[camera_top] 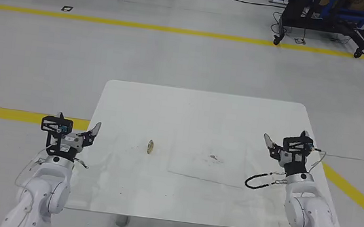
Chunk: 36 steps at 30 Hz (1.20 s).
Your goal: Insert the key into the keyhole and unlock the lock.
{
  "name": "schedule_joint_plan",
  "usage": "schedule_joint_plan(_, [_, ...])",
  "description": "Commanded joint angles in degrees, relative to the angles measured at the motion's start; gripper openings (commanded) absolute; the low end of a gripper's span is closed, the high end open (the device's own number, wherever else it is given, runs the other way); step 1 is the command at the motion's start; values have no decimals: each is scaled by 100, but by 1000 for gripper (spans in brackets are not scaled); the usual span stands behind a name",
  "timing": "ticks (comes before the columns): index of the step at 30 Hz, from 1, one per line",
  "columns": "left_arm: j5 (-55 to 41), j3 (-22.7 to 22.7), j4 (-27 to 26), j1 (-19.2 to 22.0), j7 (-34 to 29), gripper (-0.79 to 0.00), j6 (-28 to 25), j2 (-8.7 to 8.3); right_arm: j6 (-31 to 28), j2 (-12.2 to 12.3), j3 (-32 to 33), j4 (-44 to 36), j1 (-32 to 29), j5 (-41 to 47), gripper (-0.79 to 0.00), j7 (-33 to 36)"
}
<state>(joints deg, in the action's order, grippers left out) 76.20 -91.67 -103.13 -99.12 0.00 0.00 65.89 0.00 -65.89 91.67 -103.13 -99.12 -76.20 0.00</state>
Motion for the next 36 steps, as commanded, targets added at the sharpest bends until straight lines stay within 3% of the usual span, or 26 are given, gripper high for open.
schedule_joint_plan(1, [0, 0, 0, 0, 0, 0, 0, 0, 0, 0, 0, 0, 0, 0, -1, 0])
schedule_joint_plan(7, [0, 0, 0, 0, 0, 0, 0, 0, -445, -9, -607, 194, 564, -745, 0, 702])
schedule_joint_plan(11, [0, 0, 0, 0, 0, 0, 0, 0, -1090, -39, -1224, 499, 1182, -1137, 0, 1223])
schedule_joint_plan(18, [0, 0, 0, 0, 0, 0, 0, 0, -2909, -35, -1761, 1365, 2206, -1243, 0, 1495])
schedule_joint_plan(22, [0, 0, 0, 0, 0, 0, 0, 0, -4461, 45, -1925, 1777, 2707, -1607, 0, 1547])
schedule_joint_plan(27, [0, 0, 0, 0, 0, 0, 0, 0, -5487, 120, -1998, 2335, 3188, -1894, 0, 1094])
schedule_joint_plan(28, [0, 0, 0, 0, 0, 0, 0, 0, -5669, 133, -2049, 2414, 3254, -1987, -80, 1044])
schedule_joint_plan(30, [0, 0, 0, 0, 0, 0, 0, 0, -5800, 143, -2122, 2596, 3375, -2068, -129, 913])
schedule_joint_plan(32, [0, 0, 0, 0, 0, 0, 0, 0, -5800, 141, -2268, 2746, 3487, -2157, -265, 850])
schedule_joint_plan(36, [0, 0, 0, 0, 0, 0, 0, 0, -5800, 125, -2560, 3065, 3701, -2198, -336, 746])
